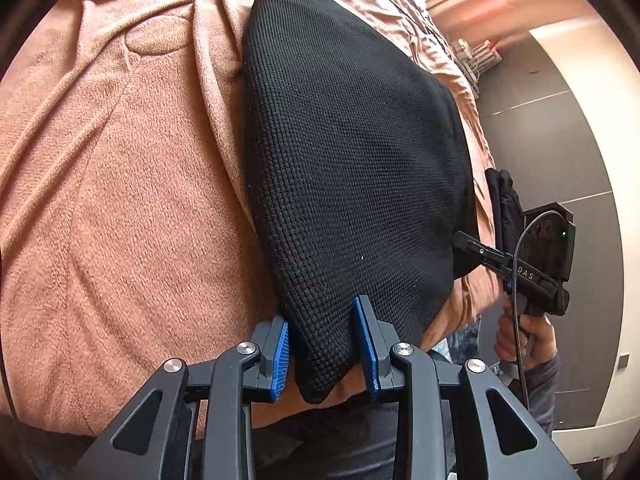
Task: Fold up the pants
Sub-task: 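Hold the edge with the right gripper while the left gripper pinches the shorts tip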
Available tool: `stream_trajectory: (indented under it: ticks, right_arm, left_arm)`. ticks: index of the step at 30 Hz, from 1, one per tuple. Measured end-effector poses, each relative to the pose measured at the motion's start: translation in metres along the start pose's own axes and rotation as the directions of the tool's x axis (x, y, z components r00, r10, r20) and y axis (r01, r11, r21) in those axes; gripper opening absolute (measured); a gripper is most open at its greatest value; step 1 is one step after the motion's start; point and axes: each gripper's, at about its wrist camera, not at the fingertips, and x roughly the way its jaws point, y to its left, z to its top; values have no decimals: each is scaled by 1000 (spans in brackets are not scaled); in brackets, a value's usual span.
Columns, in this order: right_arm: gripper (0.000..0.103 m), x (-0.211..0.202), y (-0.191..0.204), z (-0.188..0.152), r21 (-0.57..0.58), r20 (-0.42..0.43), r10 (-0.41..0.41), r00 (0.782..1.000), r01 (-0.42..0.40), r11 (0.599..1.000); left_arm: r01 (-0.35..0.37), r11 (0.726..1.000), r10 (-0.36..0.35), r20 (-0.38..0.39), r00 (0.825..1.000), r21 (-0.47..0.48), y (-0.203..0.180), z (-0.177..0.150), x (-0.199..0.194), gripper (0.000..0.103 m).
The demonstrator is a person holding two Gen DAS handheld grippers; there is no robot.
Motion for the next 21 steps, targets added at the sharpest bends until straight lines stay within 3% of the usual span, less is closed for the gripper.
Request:
stream_trajectory:
  ticks: [7, 13, 17, 19, 21]
  right_arm:
    - [7, -16, 6, 8, -70, -2, -99, 995, 98, 993]
    - [8, -14, 6, 15, -73, -35, -167, 985, 164, 984]
    - [17, -23, 15, 16, -66, -4, -197, 980, 196, 978]
    - [29, -30, 15, 19, -51, 28, -187, 982, 188, 981]
    - [58, -38, 13, 20, -39, 70, -159, 985, 162, 986]
  left_arm:
    - [-8, 1000, 8, -13, 1000, 3, -4, -5, 2, 29]
    - [-7, 1000, 8, 36, 999, -17, 2, 0, -8, 32]
    - [-8, 1000, 10, 49, 999, -23, 8, 7, -4, 32]
    - [-2, 1000, 3, 50, 999, -29, 9, 9, -2, 32]
    - [7, 999, -5, 50, 999, -35, 7, 10, 2, 32]
